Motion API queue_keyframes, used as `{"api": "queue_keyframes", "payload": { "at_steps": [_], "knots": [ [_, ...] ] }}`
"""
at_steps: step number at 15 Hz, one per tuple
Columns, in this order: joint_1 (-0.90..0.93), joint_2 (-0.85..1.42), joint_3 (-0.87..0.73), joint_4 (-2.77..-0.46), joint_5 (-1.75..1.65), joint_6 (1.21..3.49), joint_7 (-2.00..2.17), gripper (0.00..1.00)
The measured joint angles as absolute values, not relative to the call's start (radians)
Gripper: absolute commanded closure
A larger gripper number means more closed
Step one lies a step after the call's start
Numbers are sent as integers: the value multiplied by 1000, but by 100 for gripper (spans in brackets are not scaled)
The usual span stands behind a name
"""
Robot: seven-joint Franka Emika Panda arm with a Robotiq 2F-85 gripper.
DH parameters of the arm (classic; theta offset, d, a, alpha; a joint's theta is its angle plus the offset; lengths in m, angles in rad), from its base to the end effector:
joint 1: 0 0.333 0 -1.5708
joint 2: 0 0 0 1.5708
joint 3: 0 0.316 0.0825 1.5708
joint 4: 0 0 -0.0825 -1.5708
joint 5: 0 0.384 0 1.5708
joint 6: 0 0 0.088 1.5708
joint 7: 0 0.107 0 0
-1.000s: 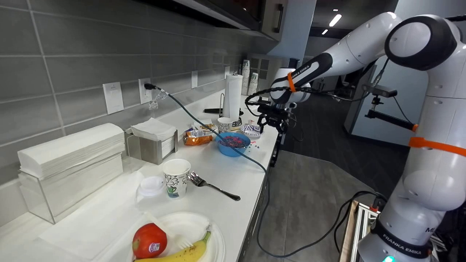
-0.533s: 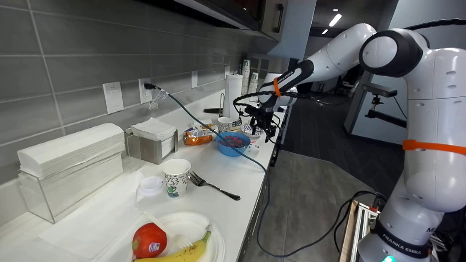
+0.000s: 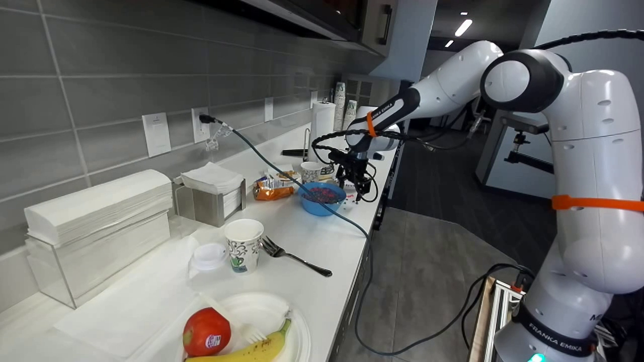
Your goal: Put some cereal from the counter in the blue bowl.
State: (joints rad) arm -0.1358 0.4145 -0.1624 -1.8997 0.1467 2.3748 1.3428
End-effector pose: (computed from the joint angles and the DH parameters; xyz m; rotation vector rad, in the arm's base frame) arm 0.6100 -0.1796 0.2915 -1.9953 2.3355 -0.0599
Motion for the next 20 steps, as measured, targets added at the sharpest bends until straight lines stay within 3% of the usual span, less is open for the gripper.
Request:
{"api": "queue_keyframes", "payload": {
  "at_steps": [3,5,7,10,13,15,16,17,18,20],
  "knots": [
    [-130,436,-162,-1883,149,2375,1343,0],
    [-129,446,-162,-1879,150,2375,1343,7],
    [-129,456,-162,-1874,153,2375,1343,32],
    [-129,469,-162,-1864,162,2375,1339,40],
    [-129,477,-162,-1856,172,2375,1332,59],
    [-129,479,-162,-1852,174,2373,1329,59],
    [-129,480,-162,-1850,174,2373,1327,70],
    [-129,480,-162,-1848,175,2368,1324,68],
    [-129,481,-161,-1846,175,2365,1315,90],
    [-130,481,-161,-1842,175,2346,1300,94]
  ]
}}
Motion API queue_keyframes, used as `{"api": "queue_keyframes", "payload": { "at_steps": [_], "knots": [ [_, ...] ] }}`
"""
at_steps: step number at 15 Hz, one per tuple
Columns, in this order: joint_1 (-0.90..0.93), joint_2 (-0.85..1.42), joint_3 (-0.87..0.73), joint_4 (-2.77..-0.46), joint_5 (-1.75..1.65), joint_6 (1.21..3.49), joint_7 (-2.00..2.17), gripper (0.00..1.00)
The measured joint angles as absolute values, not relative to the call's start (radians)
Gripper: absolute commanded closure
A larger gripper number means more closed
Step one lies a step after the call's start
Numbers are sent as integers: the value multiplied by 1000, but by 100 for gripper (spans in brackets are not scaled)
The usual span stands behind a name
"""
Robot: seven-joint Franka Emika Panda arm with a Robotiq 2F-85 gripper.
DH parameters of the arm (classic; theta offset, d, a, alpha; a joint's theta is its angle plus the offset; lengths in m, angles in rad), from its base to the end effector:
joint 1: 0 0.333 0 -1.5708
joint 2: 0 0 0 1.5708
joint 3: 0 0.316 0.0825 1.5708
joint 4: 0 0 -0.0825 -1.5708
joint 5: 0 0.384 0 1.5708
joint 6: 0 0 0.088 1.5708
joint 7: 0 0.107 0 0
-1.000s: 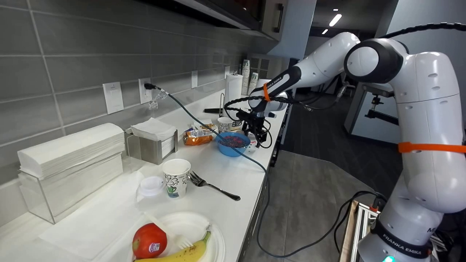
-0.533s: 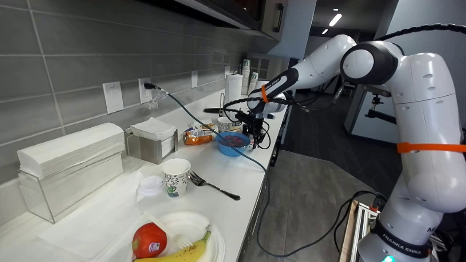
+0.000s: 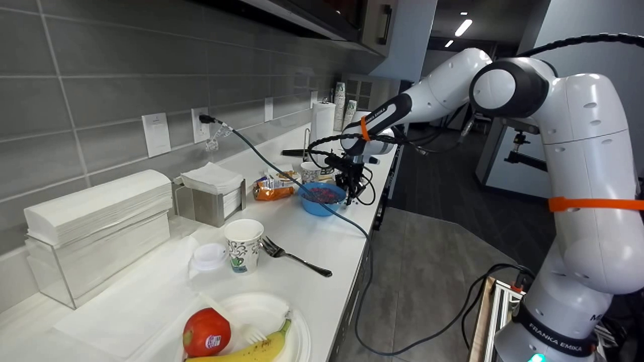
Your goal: Put some cereal from the counter in the blue bowl.
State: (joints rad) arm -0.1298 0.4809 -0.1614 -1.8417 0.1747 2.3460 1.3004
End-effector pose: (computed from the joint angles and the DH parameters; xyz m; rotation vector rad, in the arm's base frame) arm 0.6226 -0.1765 0.2717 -2.0409 2.3066 -0.0049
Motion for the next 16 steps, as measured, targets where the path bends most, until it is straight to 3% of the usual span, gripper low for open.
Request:
{"api": "queue_keyframes", "payload": {
  "at_steps": [2,16],
  "knots": [
    [-130,481,-163,-1836,173,2319,1283,100],
    [-111,359,-241,-1863,99,2321,1304,97]
  ]
}}
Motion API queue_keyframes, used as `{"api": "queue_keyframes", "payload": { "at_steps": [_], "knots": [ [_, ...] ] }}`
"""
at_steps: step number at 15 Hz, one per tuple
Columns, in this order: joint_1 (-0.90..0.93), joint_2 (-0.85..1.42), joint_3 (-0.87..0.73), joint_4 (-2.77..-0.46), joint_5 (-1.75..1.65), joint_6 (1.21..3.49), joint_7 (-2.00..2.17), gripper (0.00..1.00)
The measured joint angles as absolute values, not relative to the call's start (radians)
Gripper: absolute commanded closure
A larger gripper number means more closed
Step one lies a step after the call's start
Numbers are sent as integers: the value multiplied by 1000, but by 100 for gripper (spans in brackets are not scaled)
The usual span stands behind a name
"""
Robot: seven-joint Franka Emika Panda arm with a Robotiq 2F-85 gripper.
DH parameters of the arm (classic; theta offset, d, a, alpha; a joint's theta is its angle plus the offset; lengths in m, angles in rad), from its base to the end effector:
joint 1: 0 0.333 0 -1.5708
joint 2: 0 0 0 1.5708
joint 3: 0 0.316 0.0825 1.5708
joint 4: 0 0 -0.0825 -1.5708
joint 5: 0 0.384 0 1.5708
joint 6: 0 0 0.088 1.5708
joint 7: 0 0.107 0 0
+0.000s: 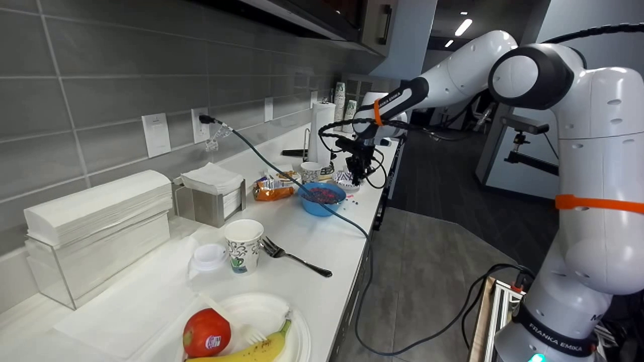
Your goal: Put some cereal from the counter in the blue bowl.
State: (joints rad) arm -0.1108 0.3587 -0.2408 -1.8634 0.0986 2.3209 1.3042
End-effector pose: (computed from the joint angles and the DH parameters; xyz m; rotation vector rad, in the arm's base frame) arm 0.6065 -0.2097 0.3409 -2.0418 2.3235 -0.1575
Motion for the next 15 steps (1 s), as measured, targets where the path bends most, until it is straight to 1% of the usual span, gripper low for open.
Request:
{"api": "queue_keyframes", "payload": {
  "at_steps": [5,11,12,13,14,15],
  "knots": [
    [-123,257,-185,-1897,251,2421,1207,97],
    [-124,233,-100,-1898,473,2401,1031,97],
    [-124,233,-93,-1899,492,2383,1015,64],
    [-124,234,-91,-1899,498,2358,1005,63],
    [-124,234,-90,-1899,498,2332,1002,57],
    [-124,234,-91,-1899,497,2312,1002,48]
  ]
}}
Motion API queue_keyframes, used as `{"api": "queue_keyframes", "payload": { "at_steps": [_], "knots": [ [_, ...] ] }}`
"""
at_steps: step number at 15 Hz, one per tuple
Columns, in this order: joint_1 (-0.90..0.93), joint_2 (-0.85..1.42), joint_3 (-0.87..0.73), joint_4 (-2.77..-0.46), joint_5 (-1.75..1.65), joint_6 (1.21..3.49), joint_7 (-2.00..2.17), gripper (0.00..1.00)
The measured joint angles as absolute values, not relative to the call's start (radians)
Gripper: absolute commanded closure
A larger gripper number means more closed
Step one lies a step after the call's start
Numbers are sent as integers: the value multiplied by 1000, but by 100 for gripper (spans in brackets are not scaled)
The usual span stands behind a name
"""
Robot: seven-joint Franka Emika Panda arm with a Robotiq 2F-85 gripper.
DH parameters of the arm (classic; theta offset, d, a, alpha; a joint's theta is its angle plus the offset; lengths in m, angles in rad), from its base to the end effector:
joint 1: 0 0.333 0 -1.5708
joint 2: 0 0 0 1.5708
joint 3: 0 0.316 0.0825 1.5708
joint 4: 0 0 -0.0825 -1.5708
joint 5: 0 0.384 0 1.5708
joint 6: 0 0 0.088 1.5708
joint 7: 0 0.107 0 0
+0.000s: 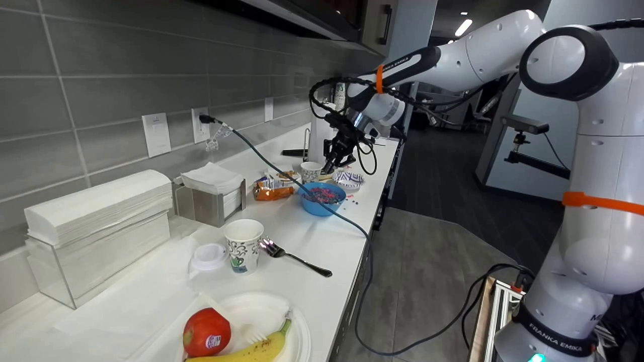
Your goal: Put some cereal from the counter in the blue bowl.
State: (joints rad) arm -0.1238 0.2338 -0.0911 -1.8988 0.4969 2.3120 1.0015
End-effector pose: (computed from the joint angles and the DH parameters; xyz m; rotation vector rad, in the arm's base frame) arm 0.6174 -0.1222 0.3993 -1.9793 1.8770 -0.0300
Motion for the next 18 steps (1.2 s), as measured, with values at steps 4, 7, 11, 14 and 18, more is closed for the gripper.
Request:
{"api": "queue_keyframes", "payload": {
  "at_steps": [4,7,11,14,18],
  "knots": [
    [-120,232,-101,-1900,465,2339,1003,19],
    [-117,217,-102,-1908,418,2375,951,1],
    [-104,124,-101,-1983,292,2339,842,0],
    [-87,3,-97,-2052,164,2238,809,0],
    [-83,-104,-80,-2086,56,2143,806,0]
  ]
}}
